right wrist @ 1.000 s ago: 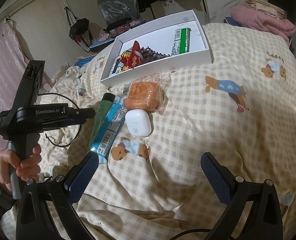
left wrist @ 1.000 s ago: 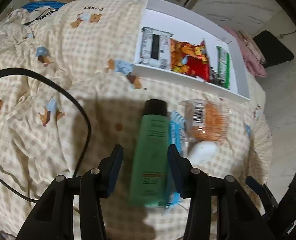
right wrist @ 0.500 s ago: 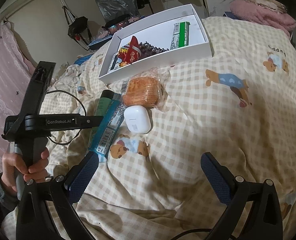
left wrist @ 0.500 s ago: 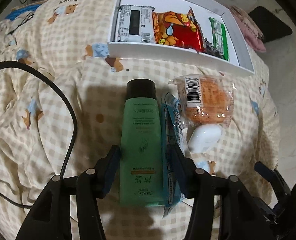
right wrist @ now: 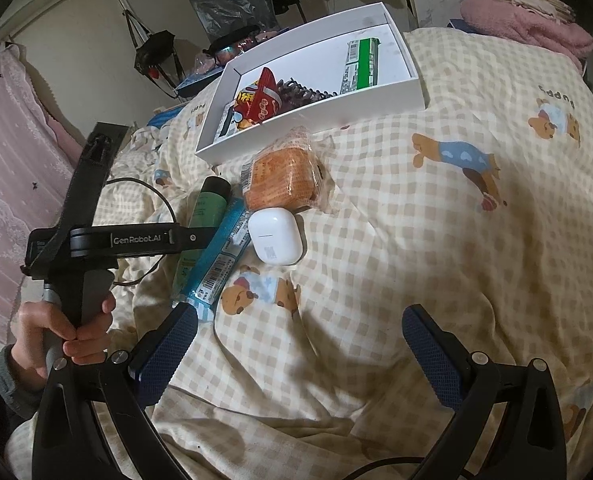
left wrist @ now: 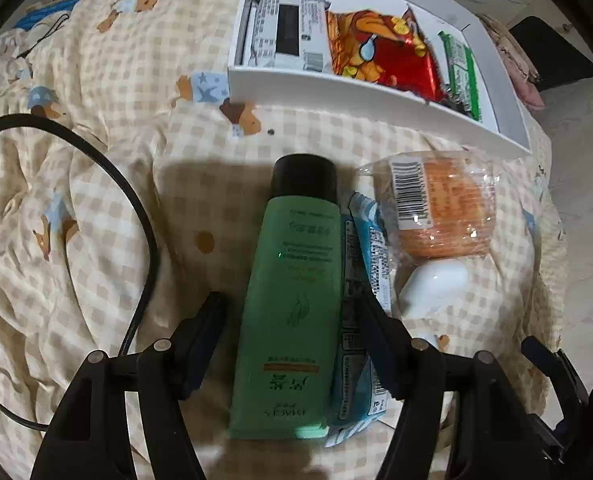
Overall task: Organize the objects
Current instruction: 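Move the left tool down around the green lotion tube, then close the left tool on the green lotion tube and lift it, then hold the green tube up with the left tool while the right tool approaches the blue packet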
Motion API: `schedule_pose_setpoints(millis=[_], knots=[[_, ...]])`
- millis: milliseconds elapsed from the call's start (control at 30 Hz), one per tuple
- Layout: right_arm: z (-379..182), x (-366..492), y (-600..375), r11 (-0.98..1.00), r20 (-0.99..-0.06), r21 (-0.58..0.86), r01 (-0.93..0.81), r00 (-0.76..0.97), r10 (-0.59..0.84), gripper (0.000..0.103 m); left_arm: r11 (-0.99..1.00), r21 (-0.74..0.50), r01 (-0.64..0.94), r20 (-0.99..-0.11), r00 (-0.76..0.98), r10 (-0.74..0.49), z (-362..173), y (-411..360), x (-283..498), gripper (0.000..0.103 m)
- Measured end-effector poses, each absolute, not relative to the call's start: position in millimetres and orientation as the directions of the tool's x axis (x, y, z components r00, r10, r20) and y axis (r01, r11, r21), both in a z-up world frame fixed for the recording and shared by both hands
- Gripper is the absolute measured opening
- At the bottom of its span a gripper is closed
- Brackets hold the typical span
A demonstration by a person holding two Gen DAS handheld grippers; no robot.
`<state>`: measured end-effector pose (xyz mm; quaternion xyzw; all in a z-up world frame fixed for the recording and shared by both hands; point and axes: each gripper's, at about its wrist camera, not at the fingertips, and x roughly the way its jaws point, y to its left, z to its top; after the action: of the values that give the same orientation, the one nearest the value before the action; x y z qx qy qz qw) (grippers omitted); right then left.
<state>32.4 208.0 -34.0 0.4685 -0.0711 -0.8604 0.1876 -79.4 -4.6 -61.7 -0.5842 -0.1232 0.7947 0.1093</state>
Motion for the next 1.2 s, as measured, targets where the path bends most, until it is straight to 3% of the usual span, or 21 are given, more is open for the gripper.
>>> schedule_pose_setpoints(millis=[167, 233, 300, 533, 867, 1200], knots=[[-35, 32, 207, -0.92, -0.782, 0.299, 0.255, -0.487, -0.389, 0.103, -0.943, -0.332, -0.028, -0.898, -0.298, 0.325, -62, -7, -80, 0.07], [-35, 32, 207, -0.92, -0.782, 0.299, 0.254, -0.486, -0.389, 0.103, -0.942, -0.334, -0.035, -0.893, -0.308, 0.328, -61, -8, -79, 0.064], [-35, 32, 208, -0.92, -0.783, 0.299, 0.254, -0.485, -0.389, 0.103, -0.943, -0.33, -0.048, -0.887, -0.326, 0.328, -56, -8, -78, 0.049], [-35, 31, 207, -0.919, -0.784, 0.3, 0.255, -0.484, -0.389, 0.103, -0.948, -0.305, -0.089, -0.848, -0.428, 0.313, -32, -11, -65, 0.049], [-37, 32, 209, -0.917, -0.786, 0.309, 0.25, -0.477, -0.395, 0.103, -0.877, -0.437, -0.199, -0.677, -0.569, 0.466, 3, -12, -48, 0.049], [-40, 31, 211, -0.915, -0.789, 0.321, 0.245, -0.466, -0.401, 0.103, -0.827, -0.529, -0.191, -0.629, -0.566, 0.533, 9, -15, -39, 0.049]])
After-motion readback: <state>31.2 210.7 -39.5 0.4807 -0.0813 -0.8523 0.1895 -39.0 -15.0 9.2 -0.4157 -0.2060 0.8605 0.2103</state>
